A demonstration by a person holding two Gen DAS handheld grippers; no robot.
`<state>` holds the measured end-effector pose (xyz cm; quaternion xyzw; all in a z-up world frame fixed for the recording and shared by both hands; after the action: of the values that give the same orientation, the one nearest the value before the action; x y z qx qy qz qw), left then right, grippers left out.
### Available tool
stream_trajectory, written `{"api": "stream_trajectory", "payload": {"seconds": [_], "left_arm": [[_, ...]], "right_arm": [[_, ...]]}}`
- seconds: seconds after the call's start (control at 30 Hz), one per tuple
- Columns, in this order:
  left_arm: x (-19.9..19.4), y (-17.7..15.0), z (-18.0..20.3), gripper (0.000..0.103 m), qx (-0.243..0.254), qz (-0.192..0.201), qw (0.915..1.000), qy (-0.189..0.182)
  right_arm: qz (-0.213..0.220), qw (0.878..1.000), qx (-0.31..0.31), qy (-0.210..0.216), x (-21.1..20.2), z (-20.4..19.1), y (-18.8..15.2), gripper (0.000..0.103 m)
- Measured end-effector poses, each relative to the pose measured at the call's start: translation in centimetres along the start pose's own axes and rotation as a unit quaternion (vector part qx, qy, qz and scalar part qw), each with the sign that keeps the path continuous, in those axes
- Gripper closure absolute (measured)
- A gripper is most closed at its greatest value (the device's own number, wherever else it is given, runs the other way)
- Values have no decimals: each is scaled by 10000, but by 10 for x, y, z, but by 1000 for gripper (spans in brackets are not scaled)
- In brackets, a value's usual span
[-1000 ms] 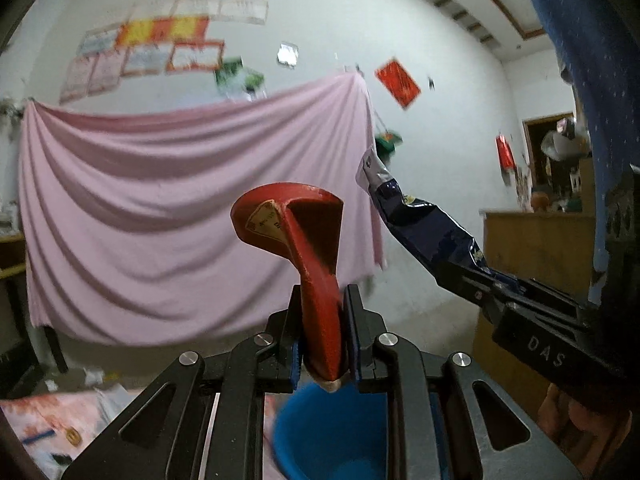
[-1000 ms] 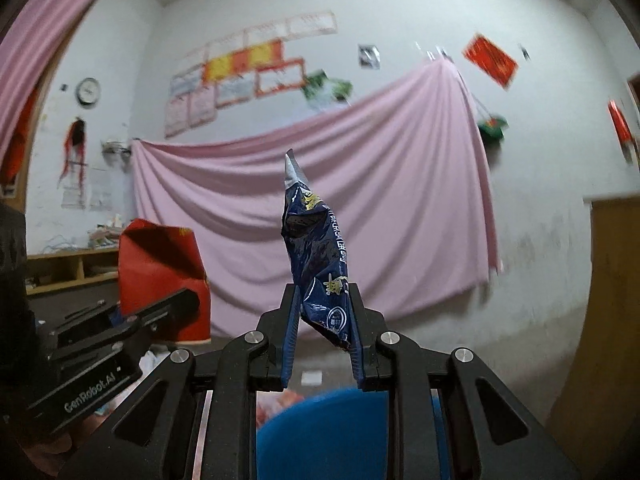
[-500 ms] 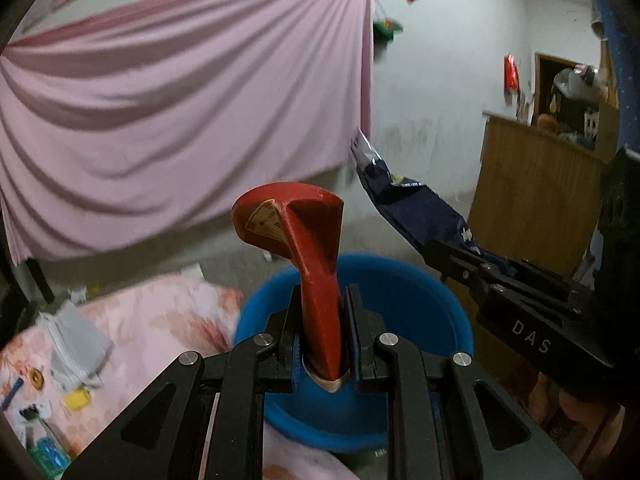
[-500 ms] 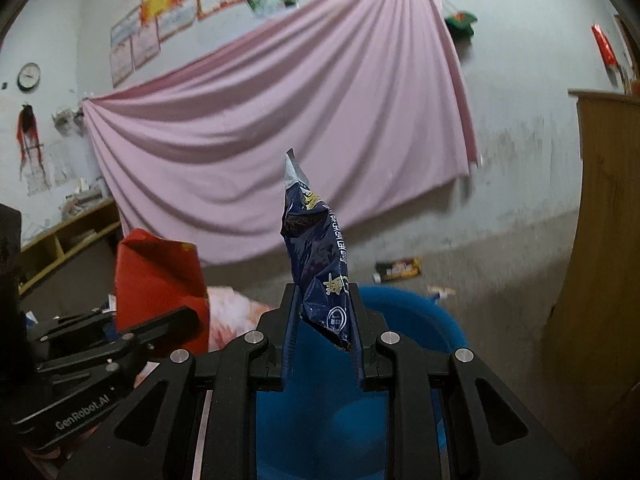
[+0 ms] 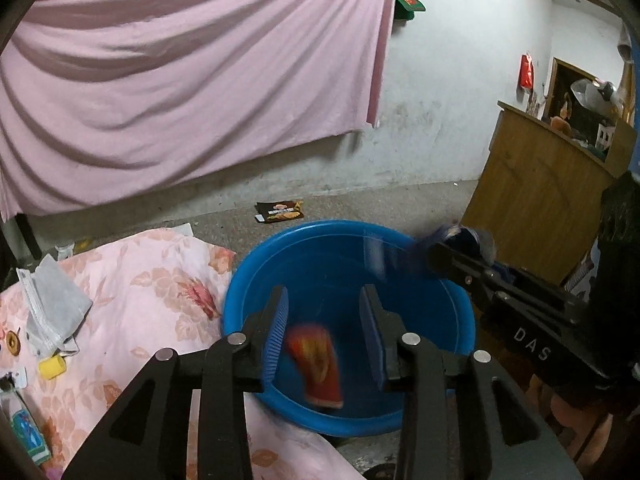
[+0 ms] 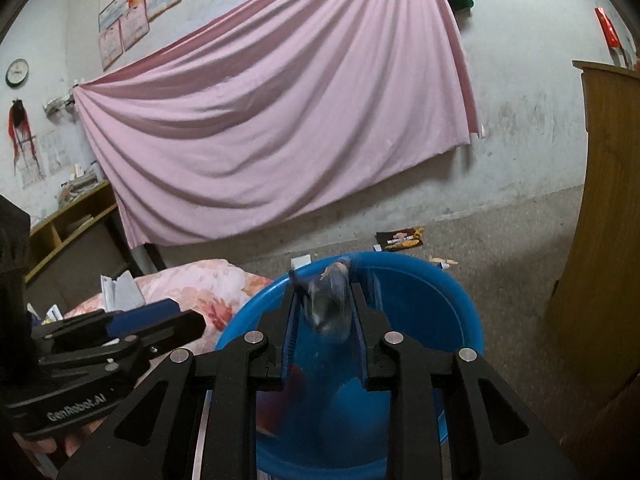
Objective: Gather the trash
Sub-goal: 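Carry both items over the blue basin and open both tools to drop them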
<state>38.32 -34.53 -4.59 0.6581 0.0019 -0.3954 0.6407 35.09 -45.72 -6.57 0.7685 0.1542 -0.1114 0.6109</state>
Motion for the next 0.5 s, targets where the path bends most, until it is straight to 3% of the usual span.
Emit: {"api": "stream_trajectory", "payload": {"seconds": [0.3, 0.37, 0.43, 0.5], "left_arm": [[-27, 8, -14, 71, -125, 361, 9989, 279], [-38, 12, -20, 66, -154, 511, 9979, 376], [-51, 17, -27, 61, -237, 675, 9964, 458], [-63, 20, -36, 57, -322, 794, 9949, 527]], "right_arm": [[155, 9998, -96, 101, -4, -11, 10, 80], [197, 9996, -164, 120, -5, -18, 13, 80], [268, 9993, -214, 144, -6, -25, 16, 76], [304, 9991, -276, 142, -5, -32, 20, 60]]}}
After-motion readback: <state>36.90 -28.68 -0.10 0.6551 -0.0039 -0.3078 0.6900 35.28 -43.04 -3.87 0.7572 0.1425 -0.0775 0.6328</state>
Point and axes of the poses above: each gripper's, at about its wrist camera, not at the fingertips, and x roughly the way its jaws point, z to its right, y to its top, the point moved 6 cm from there along x, roughly the way its jaws point, and after that the axes turned 5 degrees about z, right-handed, at the moved point
